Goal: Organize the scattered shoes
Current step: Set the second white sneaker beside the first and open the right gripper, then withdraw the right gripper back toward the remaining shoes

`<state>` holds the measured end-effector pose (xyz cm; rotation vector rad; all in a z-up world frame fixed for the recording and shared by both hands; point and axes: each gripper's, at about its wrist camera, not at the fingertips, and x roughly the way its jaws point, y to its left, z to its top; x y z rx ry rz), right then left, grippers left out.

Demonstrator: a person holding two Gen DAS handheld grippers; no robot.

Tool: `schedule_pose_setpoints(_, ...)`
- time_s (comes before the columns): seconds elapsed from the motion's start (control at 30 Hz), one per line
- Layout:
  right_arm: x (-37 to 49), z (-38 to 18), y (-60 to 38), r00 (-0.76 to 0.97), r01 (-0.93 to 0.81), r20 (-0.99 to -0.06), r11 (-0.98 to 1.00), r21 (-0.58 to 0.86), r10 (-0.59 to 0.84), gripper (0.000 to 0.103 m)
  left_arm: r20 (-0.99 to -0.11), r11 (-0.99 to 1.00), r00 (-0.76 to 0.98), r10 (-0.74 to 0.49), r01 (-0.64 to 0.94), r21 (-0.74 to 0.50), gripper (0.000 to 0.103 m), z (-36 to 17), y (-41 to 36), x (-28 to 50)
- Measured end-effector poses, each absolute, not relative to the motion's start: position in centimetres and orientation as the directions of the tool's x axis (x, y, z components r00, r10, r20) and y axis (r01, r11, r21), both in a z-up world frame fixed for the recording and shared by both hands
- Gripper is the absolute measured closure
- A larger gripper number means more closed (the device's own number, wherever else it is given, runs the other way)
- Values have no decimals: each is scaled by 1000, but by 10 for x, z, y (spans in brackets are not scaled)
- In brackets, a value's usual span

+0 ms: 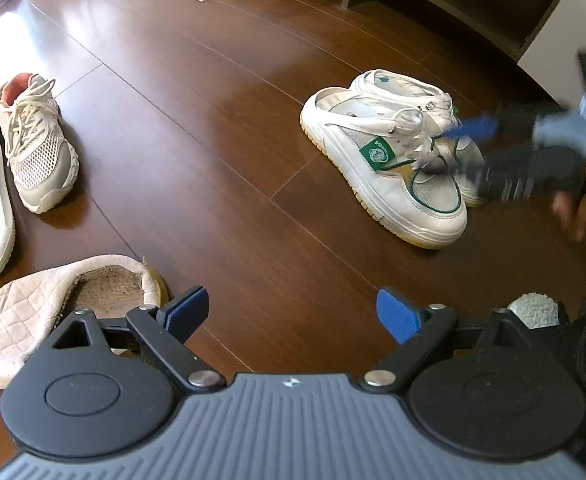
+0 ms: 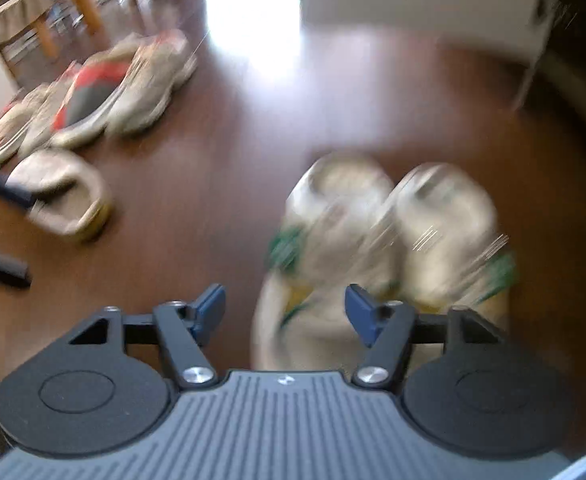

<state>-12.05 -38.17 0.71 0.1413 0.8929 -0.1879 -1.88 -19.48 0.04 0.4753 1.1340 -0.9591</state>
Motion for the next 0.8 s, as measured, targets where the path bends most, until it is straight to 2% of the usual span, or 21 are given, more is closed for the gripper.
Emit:
schedule_pose_setpoints(0.13, -84, 14, -428, 547, 306, -822, 952, 19, -159, 40, -910, 536, 107, -400, 833, -137, 10, 0, -195, -19)
schedule_pose_setpoints(0.27, -51, -9, -453, 431, 312, -895, 950, 23, -120, 41, -908, 544, 114, -403, 828, -138, 10, 1, -195, -18)
schedule_pose_setpoints(0.3, -45, -17, -456, 406, 313, -907, 949, 25, -110, 44, -907, 549, 115, -405, 824, -140, 10, 2, -194, -18)
schedule_pose_setpoints(0.37, -33, -39, -459, 333, 317, -937, 948, 7, -104, 60, -906, 554, 119, -407, 821, -141, 10, 3, -191, -17)
schedule_pose_setpoints(0.4, -32, -44, -461, 318, 316, -944, 949, 14, -92, 74, -905, 557, 121, -408, 819, -141, 10, 3, -190, -17)
schedule_pose_setpoints(0.47, -29, -53, -459, 329, 281, -940, 960, 10, -87, 77, -903, 562, 125, -411, 815, -142, 10, 5, -187, -17)
schedule_pose_setpoints(0.53, -29, -53, -452, 343, 226, -934, 974, -22, -101, 84, -902, 567, 130, -413, 811, -143, 10, 6, -185, -16)
schedule_pose_setpoints(0.63, -30, -54, -445, 362, 170, -926, 984, -48, -108, 87, -899, 575, 136, -416, 806, -144, 10, 8, -181, -16)
schedule_pose_setpoints(0.8, -28, -53, -444, 370, 231, -923, 973, -23, -110, 90, -895, 587, 147, -422, 796, -146, 10, 11, -175, -15)
